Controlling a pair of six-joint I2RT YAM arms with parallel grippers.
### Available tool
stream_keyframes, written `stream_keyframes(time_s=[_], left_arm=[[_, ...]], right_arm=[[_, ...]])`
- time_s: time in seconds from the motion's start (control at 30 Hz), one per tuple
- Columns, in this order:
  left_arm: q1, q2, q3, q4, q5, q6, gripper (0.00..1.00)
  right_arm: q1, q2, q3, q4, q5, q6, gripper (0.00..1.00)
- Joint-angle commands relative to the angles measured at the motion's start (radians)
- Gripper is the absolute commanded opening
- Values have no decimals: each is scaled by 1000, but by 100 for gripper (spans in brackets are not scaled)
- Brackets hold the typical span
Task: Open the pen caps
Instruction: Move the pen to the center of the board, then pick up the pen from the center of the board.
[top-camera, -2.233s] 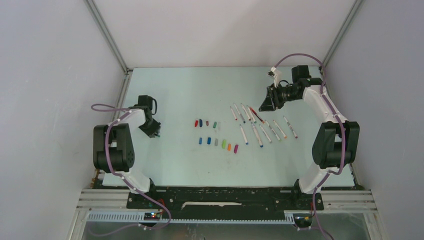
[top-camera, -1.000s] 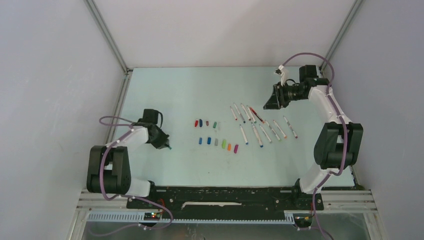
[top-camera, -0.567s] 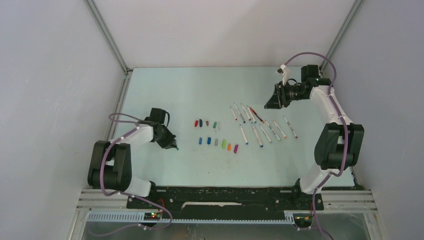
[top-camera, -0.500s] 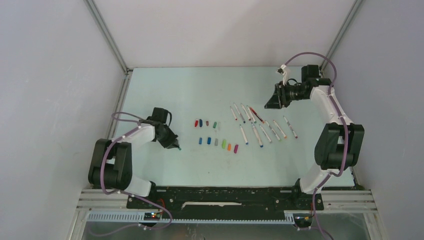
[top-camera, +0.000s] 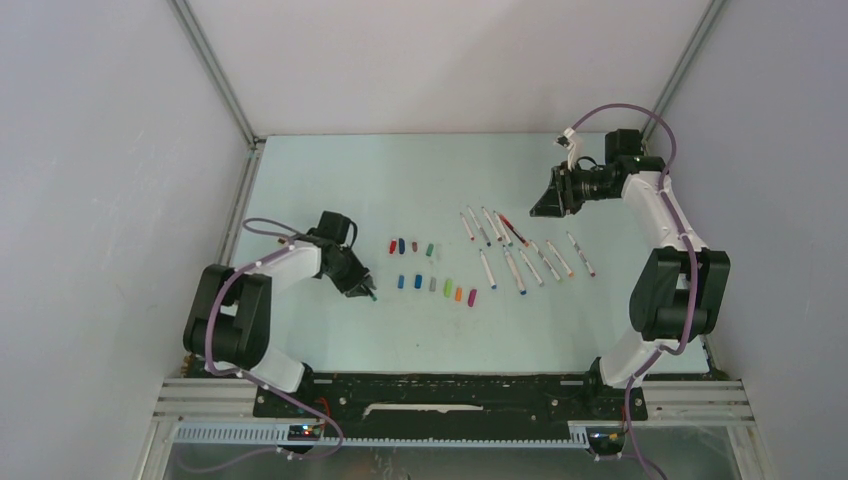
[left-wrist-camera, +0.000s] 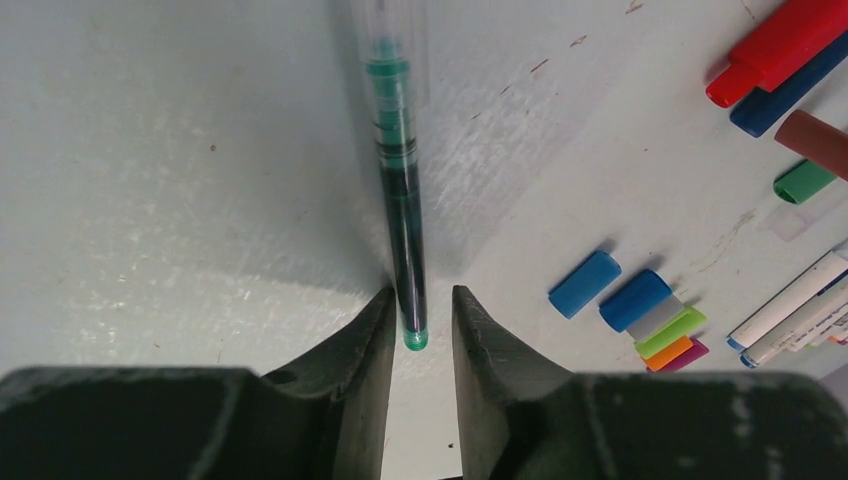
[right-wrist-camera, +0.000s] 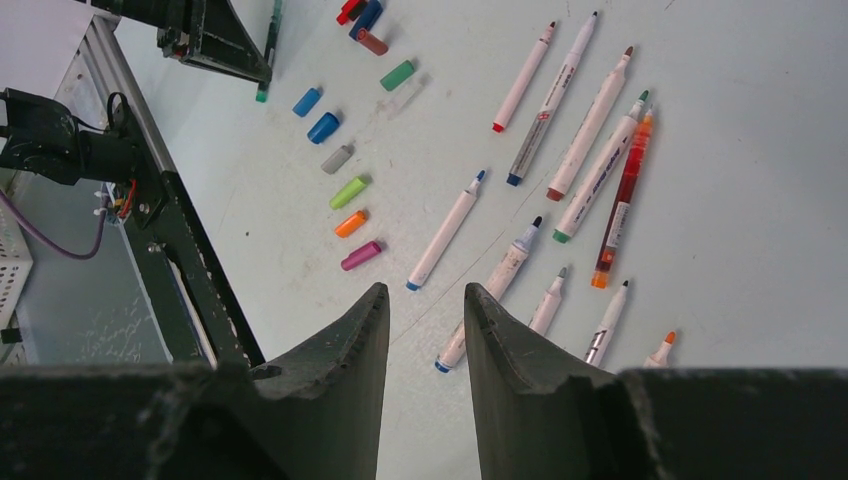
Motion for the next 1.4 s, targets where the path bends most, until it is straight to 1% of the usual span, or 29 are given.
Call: stream_keyframes(time_s=[0.0,0.23,0.4,0.7,0.77,0.83,0.9,1.13,1.37], left_arm=[[-10,82,8,-90,-109,40,33],[-10,163,87,-199,-188,50,33],[-10,162,96,-229,-253,44,34],[-27,269,144,-239,-272,49,33],[-27,283,143,-234,-270,52,29],[-27,279,133,-222,-263,53,21],[-27,268,122,-213,-258,52,14],[-39,210,81,-194,-229,53,1],[-88,69,58,-227,-229,44,0]], right_arm=[[-6,-41,5,-7,-26,-16,36],[-11,-44,5,-9,-31,-19,36],[-14,-46,4,-13,-39,-23,36],[-23,-60,5,-18,-49,-29,36],[-26,-61,5,-19,-53,-29,36],[-28,-64,5,-20,-57,-31,36],[-30,-67,5,-21,-60,-30,36],[-31,-70,5,-22,-71,-28,36],[-30,-74,2,-26,-89,-31,37]])
